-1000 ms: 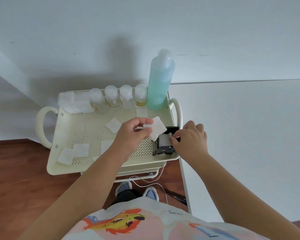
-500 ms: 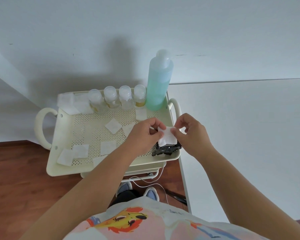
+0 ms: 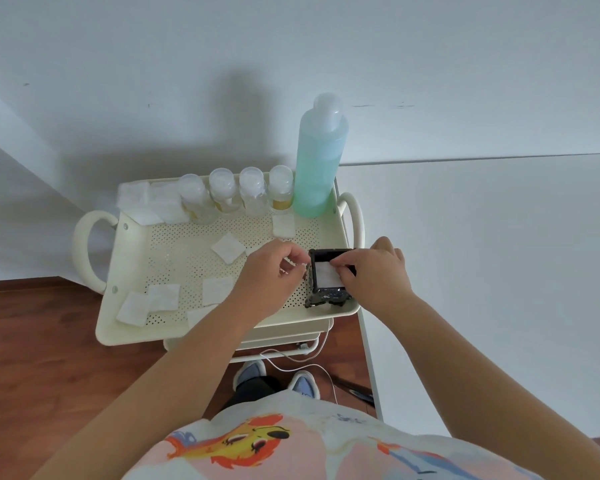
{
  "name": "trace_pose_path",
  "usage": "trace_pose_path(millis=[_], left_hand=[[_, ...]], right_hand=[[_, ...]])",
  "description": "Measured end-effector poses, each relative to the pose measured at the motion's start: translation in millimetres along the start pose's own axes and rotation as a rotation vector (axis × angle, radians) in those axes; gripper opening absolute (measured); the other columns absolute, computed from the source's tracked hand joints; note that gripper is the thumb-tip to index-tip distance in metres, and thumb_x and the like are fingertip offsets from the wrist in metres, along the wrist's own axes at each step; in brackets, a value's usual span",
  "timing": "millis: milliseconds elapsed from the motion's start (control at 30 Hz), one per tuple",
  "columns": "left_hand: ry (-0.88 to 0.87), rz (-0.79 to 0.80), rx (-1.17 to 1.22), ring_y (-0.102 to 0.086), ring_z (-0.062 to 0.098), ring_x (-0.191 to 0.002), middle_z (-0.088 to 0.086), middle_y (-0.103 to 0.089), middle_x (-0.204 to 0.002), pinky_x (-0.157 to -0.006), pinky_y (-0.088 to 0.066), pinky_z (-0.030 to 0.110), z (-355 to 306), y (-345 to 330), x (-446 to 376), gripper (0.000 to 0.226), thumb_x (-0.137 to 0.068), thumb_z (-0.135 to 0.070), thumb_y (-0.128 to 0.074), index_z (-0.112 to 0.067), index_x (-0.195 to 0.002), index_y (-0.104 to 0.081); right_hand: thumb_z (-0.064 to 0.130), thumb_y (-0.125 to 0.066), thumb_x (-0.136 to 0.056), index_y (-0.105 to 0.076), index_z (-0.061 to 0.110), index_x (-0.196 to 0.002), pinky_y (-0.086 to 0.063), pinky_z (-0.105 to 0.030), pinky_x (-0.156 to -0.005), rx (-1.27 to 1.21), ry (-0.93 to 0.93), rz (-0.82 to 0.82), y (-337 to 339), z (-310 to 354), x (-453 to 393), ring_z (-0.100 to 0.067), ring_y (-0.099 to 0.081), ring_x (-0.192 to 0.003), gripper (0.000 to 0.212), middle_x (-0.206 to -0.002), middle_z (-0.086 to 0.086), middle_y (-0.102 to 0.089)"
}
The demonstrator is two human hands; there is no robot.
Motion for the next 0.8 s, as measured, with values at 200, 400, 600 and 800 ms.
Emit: trace_pose_path(millis=[200, 400, 600, 800], left_hand=[[0.137, -0.069, -0.055, -0.059, -0.004, -0.078, -0.018, -0.064, -0.091, -0.066, -0.042, 0.012, 42, 27, 14, 0.009, -0.088, -0.022, -0.062, -0.030, -0.090, -0.066], [0.170, 0.031, -0.278, -0.059, 0.016, -0.104, -0.003, -0.066, -0.113, -0.089, -0.048, 0.031, 90, 34, 2, 0.014, -0.090, -0.017, -0.062, -0.028, -0.095, -0.067], [-0.068, 0.231, -0.806, -0.050, 0.027, -0.115, -0.003, -0.059, -0.135, -0.088, -0.046, 0.040, 101, 6, -14, 0.039, -0.093, -0.024, -0.050, -0.023, -0.132, -0.057], [-0.011, 0.105, -0.665, -0.058, 0.026, -0.096, 0.003, -0.070, -0.104, -0.073, -0.053, 0.038, 113, 1, -7, 0.039, -0.092, -0.016, -0.052, -0.016, -0.131, -0.053]], right_hand=[[0.035, -0.053, -0.090, -0.071, 0.041, -0.105, -0.027, -0.032, -0.086, 0.206, 0.137, -0.040, 9, 11, 7, -0.021, -0.037, -0.099, 0.024, -0.105, 0.008, -0.056], [0.035, -0.059, -0.086, -0.074, 0.034, -0.097, -0.032, -0.034, -0.086, 0.106, 0.185, -0.131, 35, 29, -23, -0.025, -0.046, -0.097, 0.019, -0.091, 0.005, -0.053], [0.024, -0.053, -0.091, -0.069, 0.032, -0.108, -0.045, -0.028, -0.085, 0.111, 0.290, 0.329, 2, 75, -102, -0.014, -0.057, -0.106, 0.025, -0.113, 0.006, -0.066], [-0.007, -0.040, -0.085, -0.046, 0.023, -0.139, -0.042, -0.035, -0.103, 0.310, 0.204, 0.576, -61, 73, -139, -0.023, -0.043, -0.131, 0.063, -0.144, -0.003, -0.046]])
Point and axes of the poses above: each hand's wrist, its own x-axis away from the middle knuckle, its own y-axis out of the back of the hand, z = x × y, the point moved 3 cm from there along -x, towards the middle knuckle
